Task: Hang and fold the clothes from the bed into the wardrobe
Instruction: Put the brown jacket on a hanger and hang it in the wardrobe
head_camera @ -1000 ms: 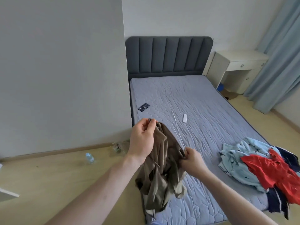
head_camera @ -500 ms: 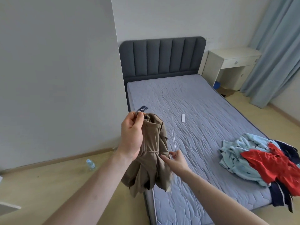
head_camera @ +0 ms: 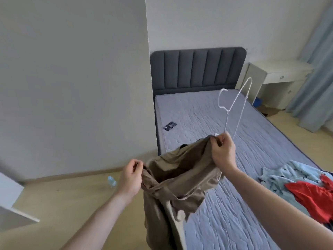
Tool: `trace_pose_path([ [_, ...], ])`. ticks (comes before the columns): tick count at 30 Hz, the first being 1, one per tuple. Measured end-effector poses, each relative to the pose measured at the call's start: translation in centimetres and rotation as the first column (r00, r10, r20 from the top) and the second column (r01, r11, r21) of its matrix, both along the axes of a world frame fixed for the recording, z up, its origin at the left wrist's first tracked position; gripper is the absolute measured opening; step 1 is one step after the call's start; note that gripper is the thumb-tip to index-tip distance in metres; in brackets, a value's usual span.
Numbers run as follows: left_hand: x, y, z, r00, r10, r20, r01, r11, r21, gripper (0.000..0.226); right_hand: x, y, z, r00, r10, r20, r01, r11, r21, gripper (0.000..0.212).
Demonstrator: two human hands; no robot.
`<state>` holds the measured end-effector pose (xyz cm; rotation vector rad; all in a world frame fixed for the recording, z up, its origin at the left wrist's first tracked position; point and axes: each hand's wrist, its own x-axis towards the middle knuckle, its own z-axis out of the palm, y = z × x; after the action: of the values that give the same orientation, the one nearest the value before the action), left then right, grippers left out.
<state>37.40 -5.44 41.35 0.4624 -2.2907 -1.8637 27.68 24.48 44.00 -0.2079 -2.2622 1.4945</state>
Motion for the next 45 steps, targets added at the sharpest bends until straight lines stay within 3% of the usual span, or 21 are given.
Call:
trace_pose_path([
  [2, 0.9, -0.7, -3.0, 0.989, -0.022, 0.146, 0.041, 0.991, -0.128, 0.025, -0.3, 0.2, 3.0, 0.992, 0.093, -0.088, -0.090, 0.995, 0.036, 0.041],
  [6, 1.8, -0.2, -6.0, 0.923, -0.130, 0.363, 0.212, 0.957, -0.198, 0.024, 0.1, -0.4, 7.4, 0.950, 0.278, -0.144, -0.270, 0.960, 0.071, 0.045],
  [9, 1.5, 1.0, -5.8, 0.759, -0.316, 0.569, 0.447, 0.888, -0.103, 0.020, 0.9, -1.4, 9.7, 0.916, 0.380, -0.129, -0.372, 0.924, 0.083, 0.048],
  [12, 0.5, 2.4, -4.0, 0.585, -0.417, 0.695, 0.688, 0.710, -0.153, 0.020, 1.6, -2.5, 11.4, 0.894, 0.439, -0.091, -0.431, 0.897, 0.093, 0.047],
  [14, -0.8, 3.6, -3.2, 0.615, -0.435, 0.657, 0.729, 0.631, -0.265, 0.050, 1.8, -3.0, 12.2, 0.873, 0.481, -0.083, -0.474, 0.876, 0.088, 0.045],
  [16, -2.2, 5.1, -2.3, 0.731, -0.506, 0.457, 0.666, 0.677, -0.315, 0.070, 1.9, -3.3, 12.9, 0.854, 0.513, -0.087, -0.506, 0.858, 0.092, 0.043],
  [19, -4.3, 6.9, -1.0, 0.851, -0.505, 0.146, 0.522, 0.843, -0.131, 0.044, 2.0, -3.3, 13.2, 0.847, 0.526, -0.080, -0.513, 0.847, 0.140, 0.044],
  [20, -5.0, 7.1, -0.7, 0.893, -0.438, 0.107, 0.446, 0.892, -0.073, 0.034, 1.9, -3.1, 13.1, 0.854, 0.515, -0.077, -0.500, 0.852, 0.155, 0.045],
  [23, -6.2, 6.1, 0.2, 0.956, -0.288, 0.057, 0.292, 0.952, -0.090, 0.010, 1.4, -1.7, 12.7, 0.894, 0.446, -0.053, -0.425, 0.879, 0.216, 0.046],
  [29, -7.2, 2.6, 3.3, 0.983, -0.123, -0.138, 0.089, 0.969, -0.231, 0.021, 0.6, 2.6, 10.2, 0.938, 0.339, 0.074, -0.344, 0.878, 0.333, 0.051],
  [33, -8.0, 2.7, 6.0, 0.980, -0.155, -0.124, 0.130, 0.974, -0.186, 0.027, 0.5, 3.4, 7.7, 0.934, 0.327, 0.144, -0.357, 0.871, 0.338, 0.051],
  [38, -8.7, 2.9, 7.8, 0.996, -0.055, -0.070, 0.059, 0.996, 0.061, 0.020, 1.1, 3.4, 6.6, 0.919, 0.343, 0.195, -0.393, 0.844, 0.364, 0.052],
  [41, -9.5, 1.5, 7.8, 0.999, 0.020, -0.039, -0.021, 1.000, -0.014, 0.016, 2.0, 3.5, 7.0, 0.875, 0.449, 0.181, -0.485, 0.805, 0.342, 0.058],
  [45, -9.7, -0.8, 6.5, 0.995, 0.094, -0.020, -0.097, 0.966, -0.239, 0.017, 3.1, 3.3, 7.8, 0.831, 0.494, 0.255, -0.554, 0.695, 0.458, 0.035],
])
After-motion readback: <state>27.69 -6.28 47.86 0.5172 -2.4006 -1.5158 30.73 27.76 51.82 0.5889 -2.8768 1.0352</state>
